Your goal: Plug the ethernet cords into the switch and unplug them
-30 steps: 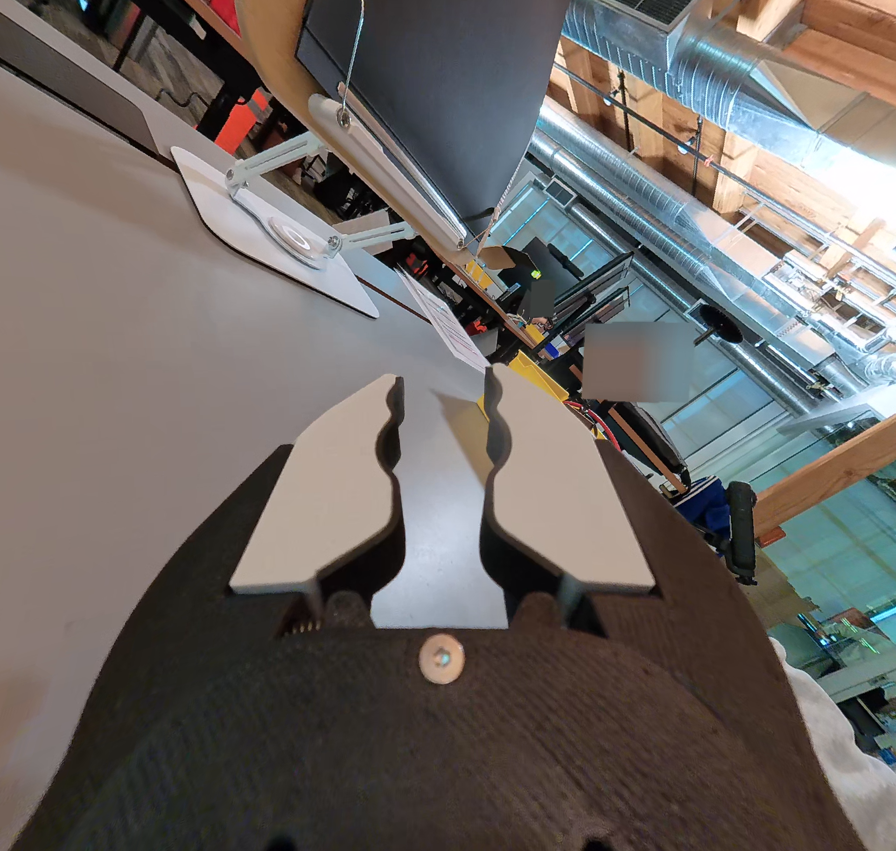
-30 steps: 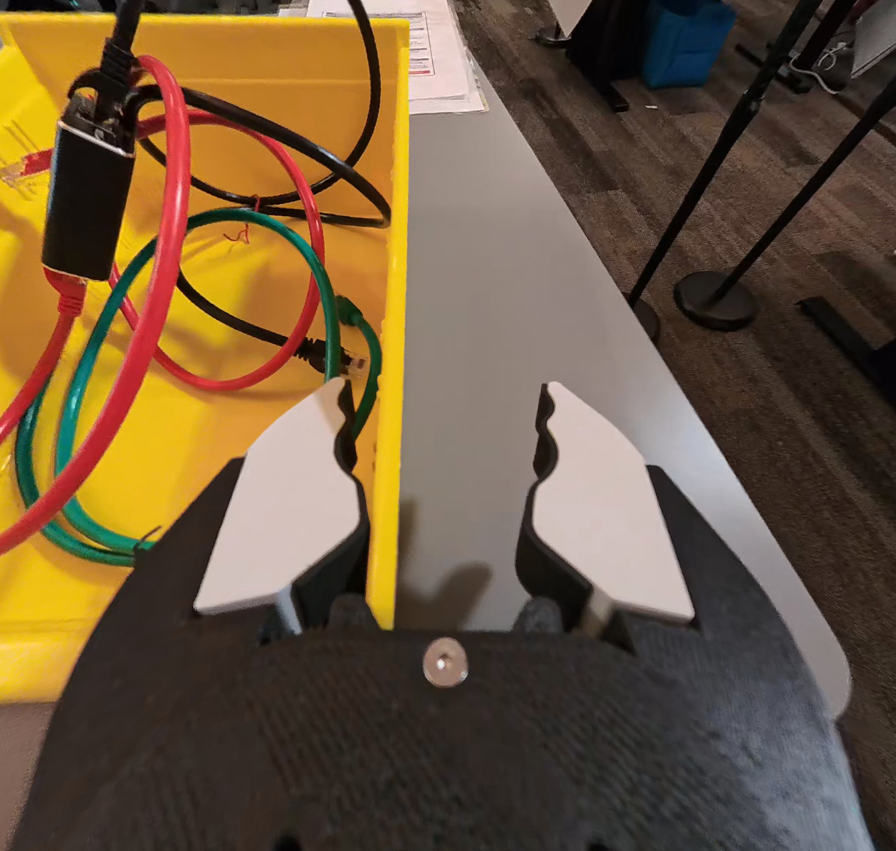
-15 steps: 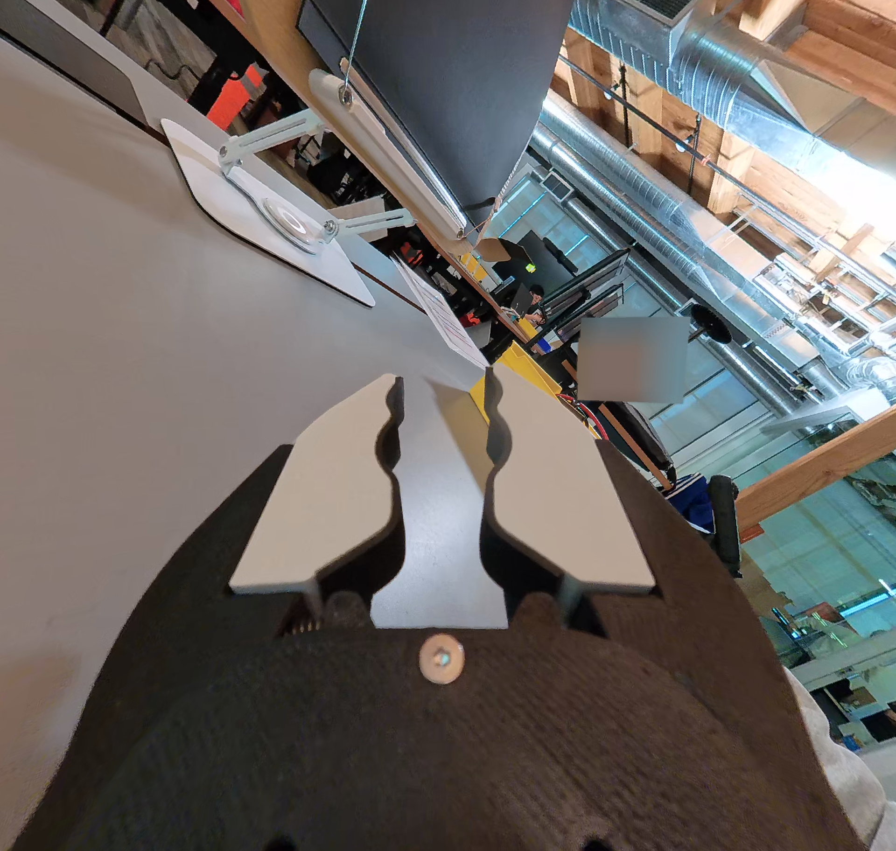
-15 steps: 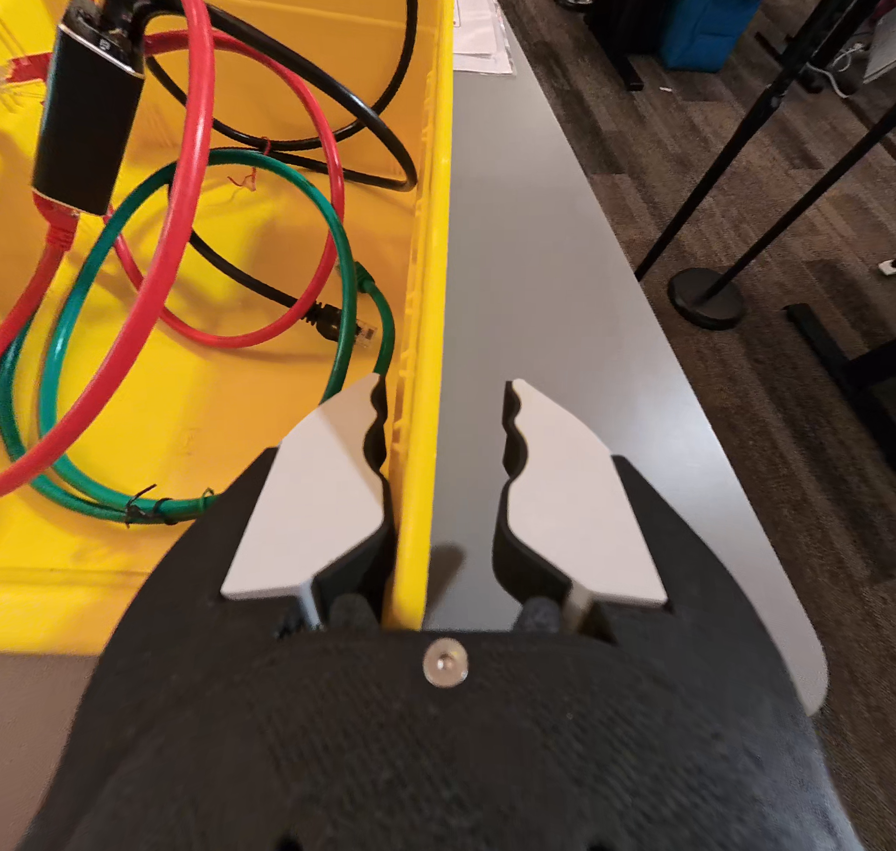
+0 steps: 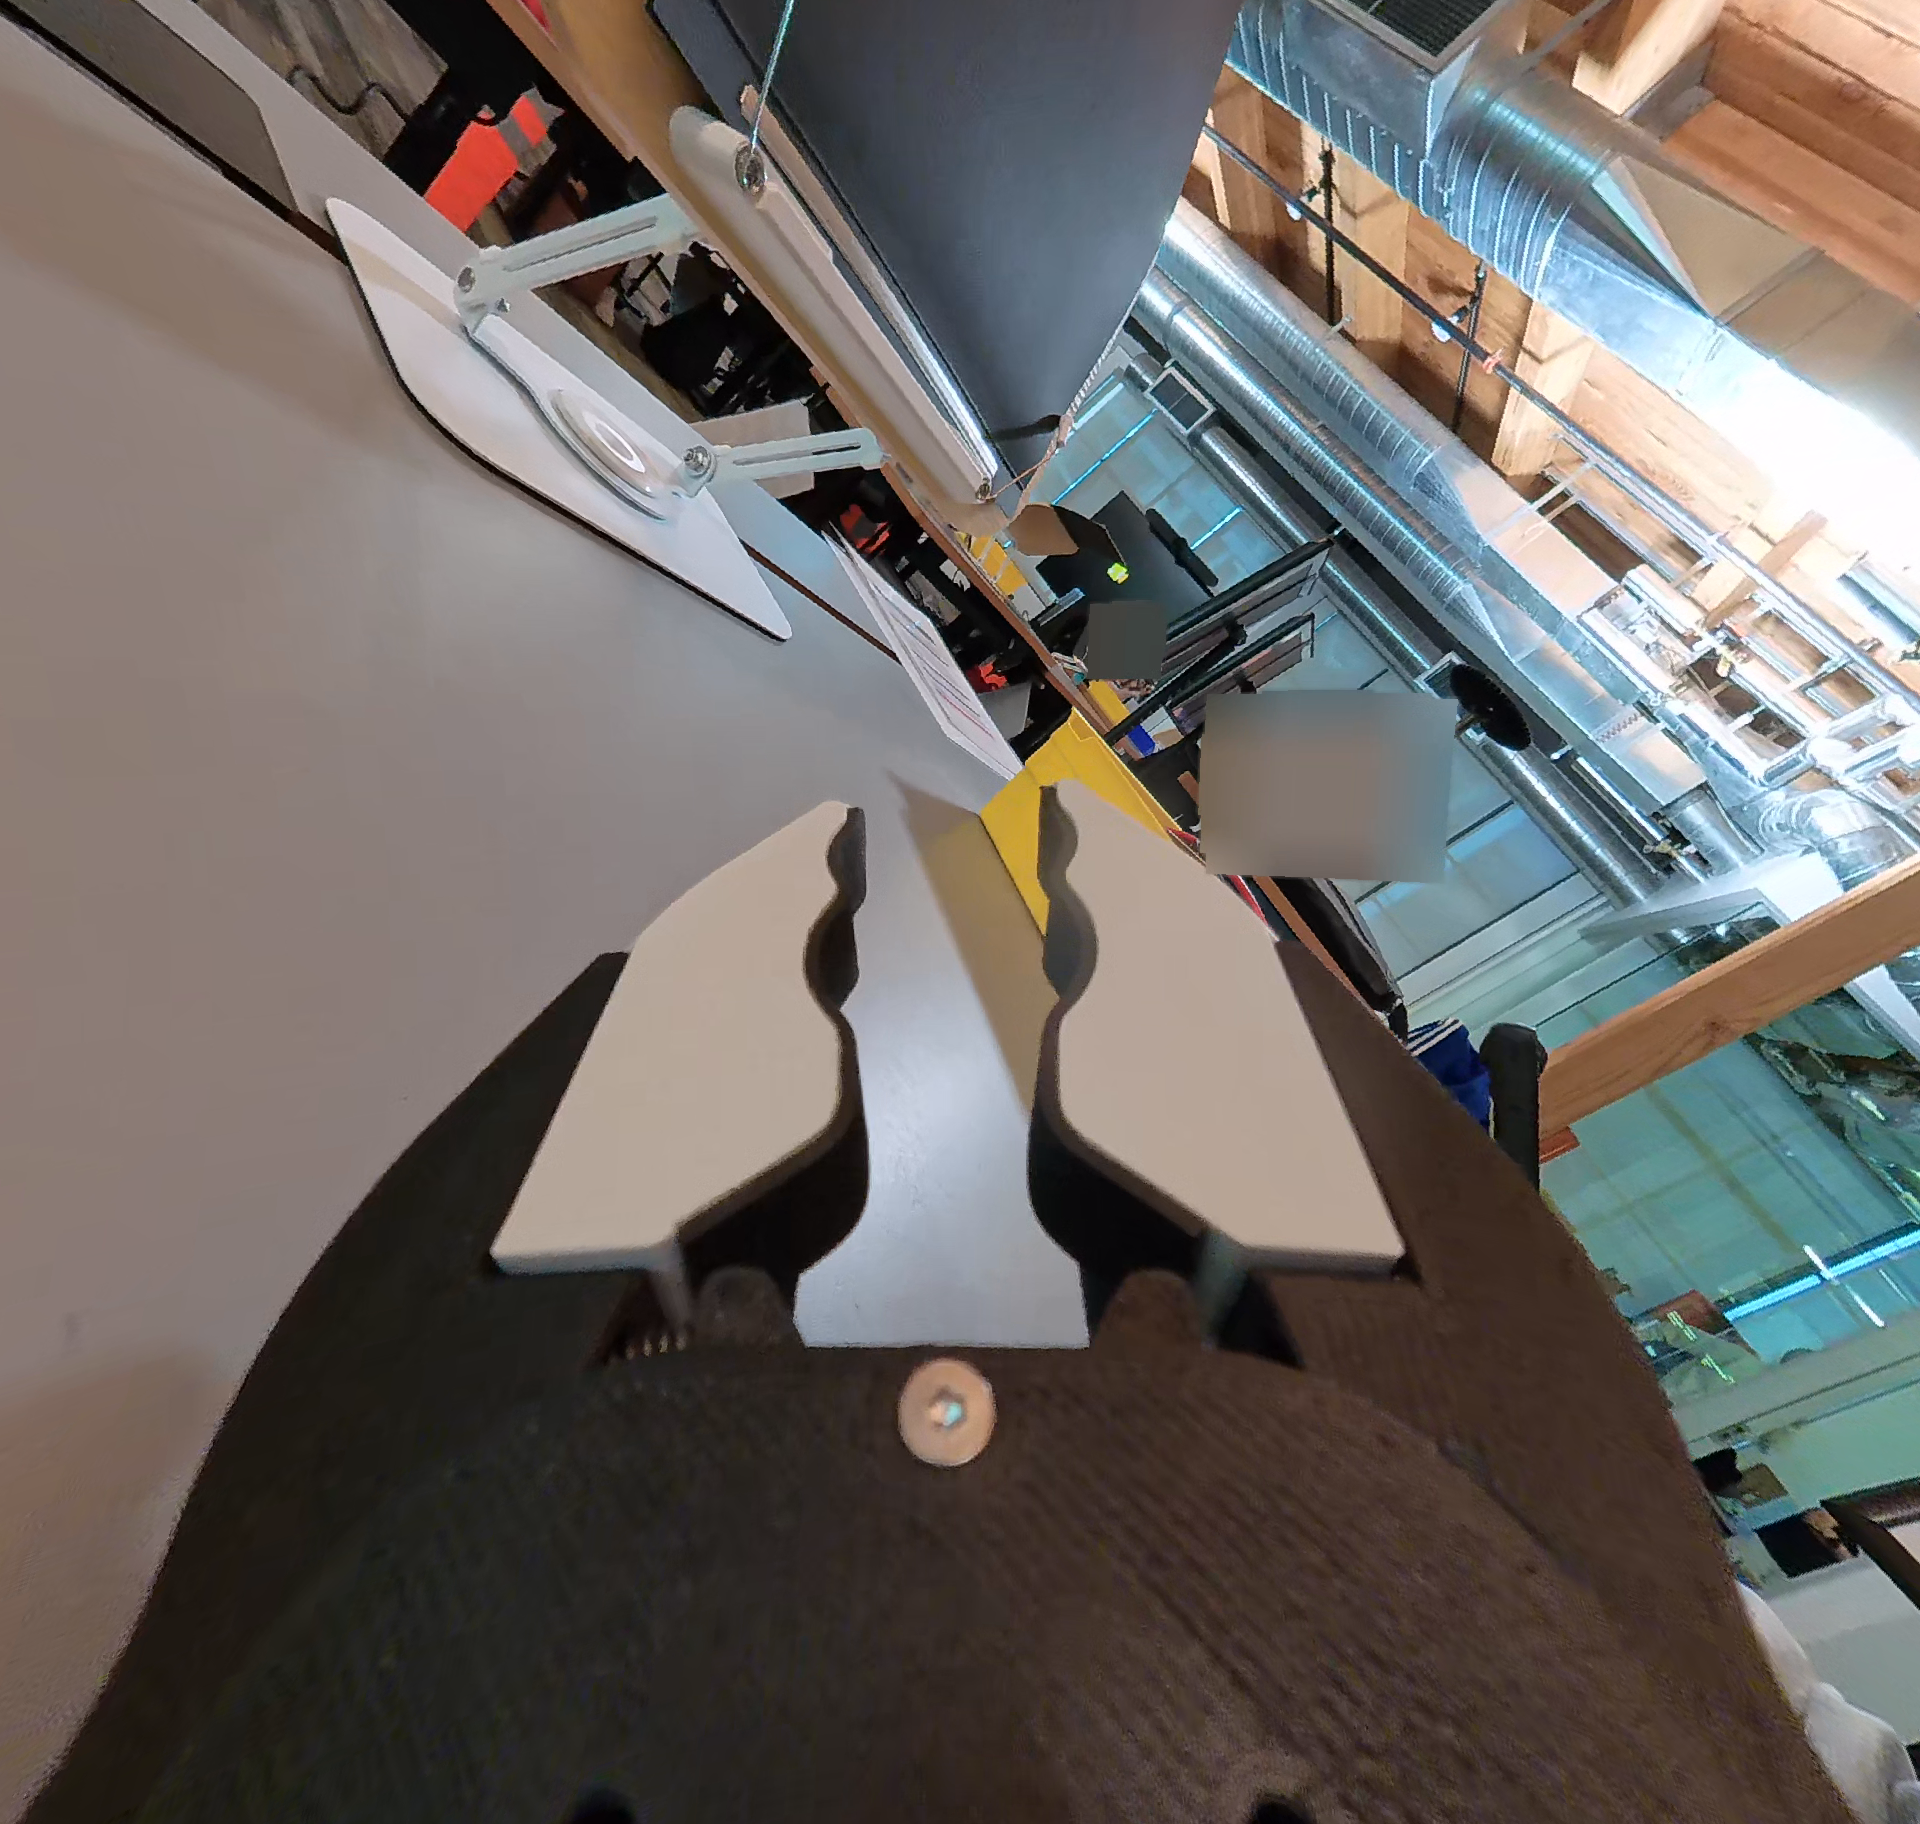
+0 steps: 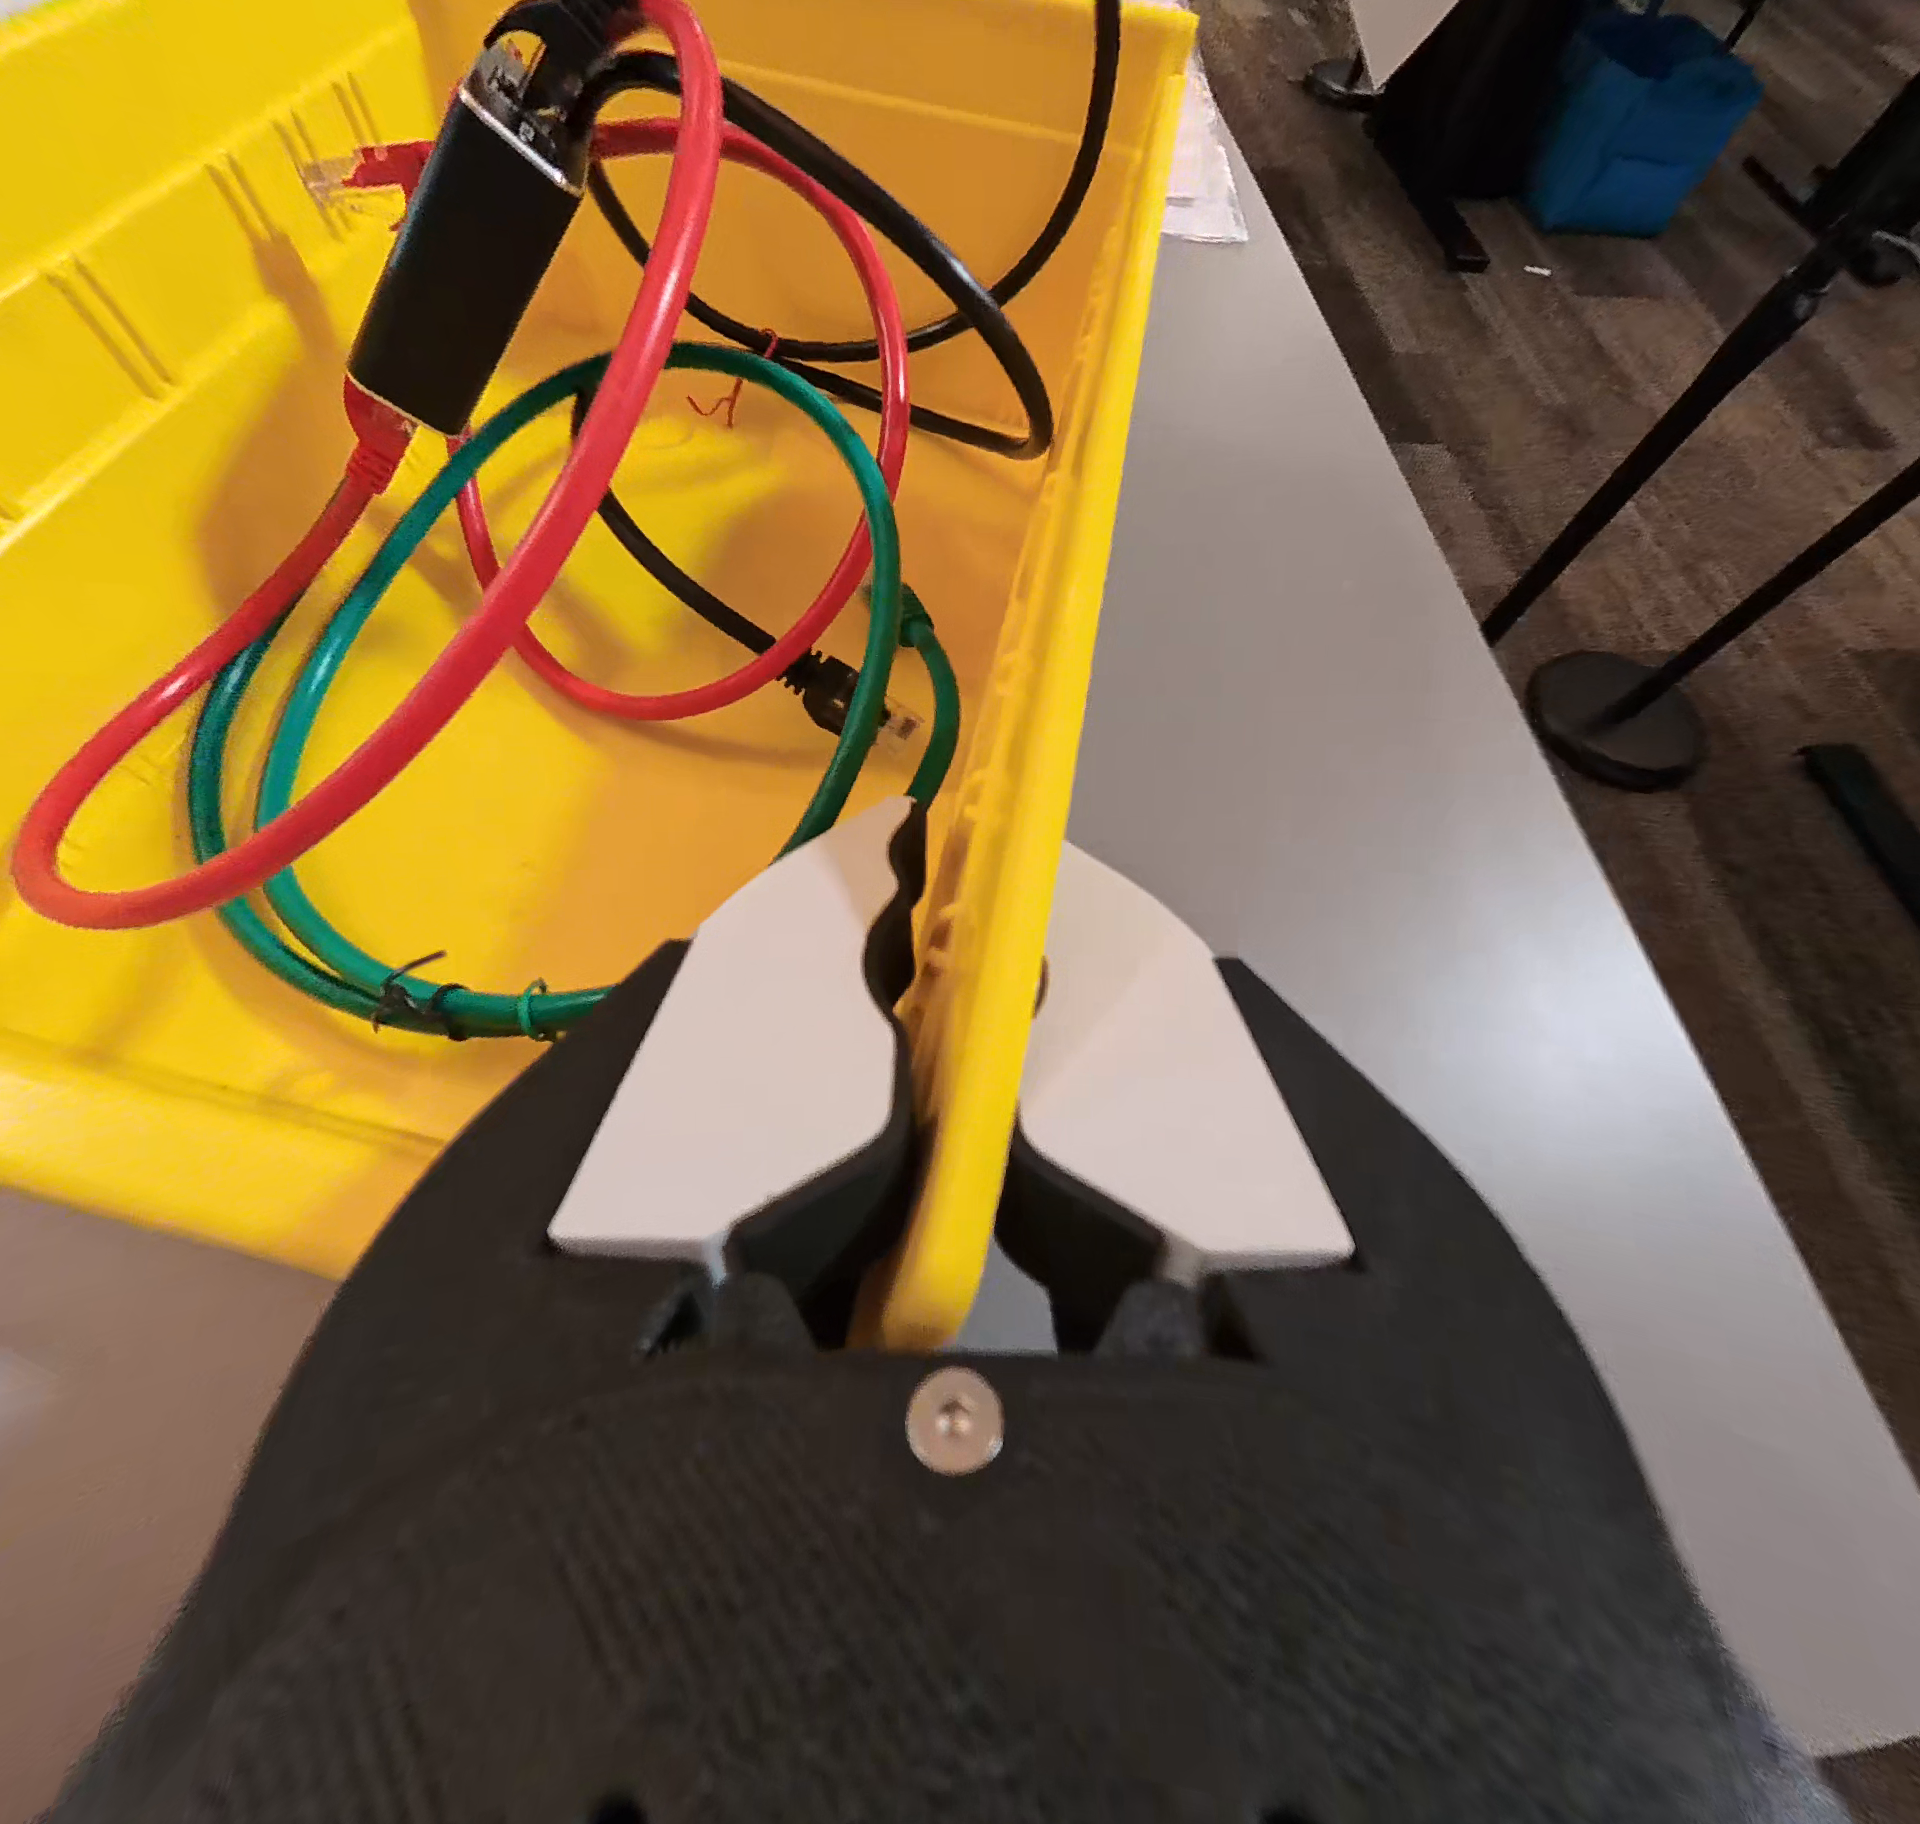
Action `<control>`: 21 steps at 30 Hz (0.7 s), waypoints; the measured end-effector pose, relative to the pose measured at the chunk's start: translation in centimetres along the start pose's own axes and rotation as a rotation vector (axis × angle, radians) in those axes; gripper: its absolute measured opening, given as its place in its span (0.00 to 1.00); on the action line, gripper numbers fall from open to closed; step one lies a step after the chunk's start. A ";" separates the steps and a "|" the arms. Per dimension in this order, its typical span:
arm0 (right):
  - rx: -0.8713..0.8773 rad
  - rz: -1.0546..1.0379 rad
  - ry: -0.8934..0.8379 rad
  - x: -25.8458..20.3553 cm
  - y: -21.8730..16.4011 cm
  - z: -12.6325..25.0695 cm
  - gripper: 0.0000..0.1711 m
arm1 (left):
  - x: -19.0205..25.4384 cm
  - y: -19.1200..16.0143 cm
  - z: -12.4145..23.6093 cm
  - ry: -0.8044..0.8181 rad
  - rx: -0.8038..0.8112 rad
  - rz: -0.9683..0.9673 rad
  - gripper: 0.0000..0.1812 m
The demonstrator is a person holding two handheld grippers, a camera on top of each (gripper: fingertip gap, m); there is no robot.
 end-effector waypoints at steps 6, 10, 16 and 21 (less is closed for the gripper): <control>0.035 -0.118 0.069 0.1 0.2 0.2 0.06 | 0.1 -0.1 -0.1 -0.005 -0.009 -0.001 0.18; 0.107 -0.154 0.108 -0.2 1.1 1.0 0.05 | 0.3 0.0 -0.1 0.001 -0.011 -0.027 0.18; 0.187 -0.118 0.149 -1.9 2.7 2.3 0.05 | 1.4 -0.5 -0.4 0.044 -0.059 -0.190 0.18; 0.159 -0.071 0.202 -4.4 3.7 1.2 0.04 | 1.5 1.2 1.8 0.434 0.074 -0.551 0.50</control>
Point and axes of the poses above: each gripper's, where its closed fingertips meet, z back along the fingers, y out of its top, x = y × z across the jaws, the point moved 4 cm from there along z, back along the fingers, and after that the axes turned 9 degrees about -x, right-handed, at the moved point
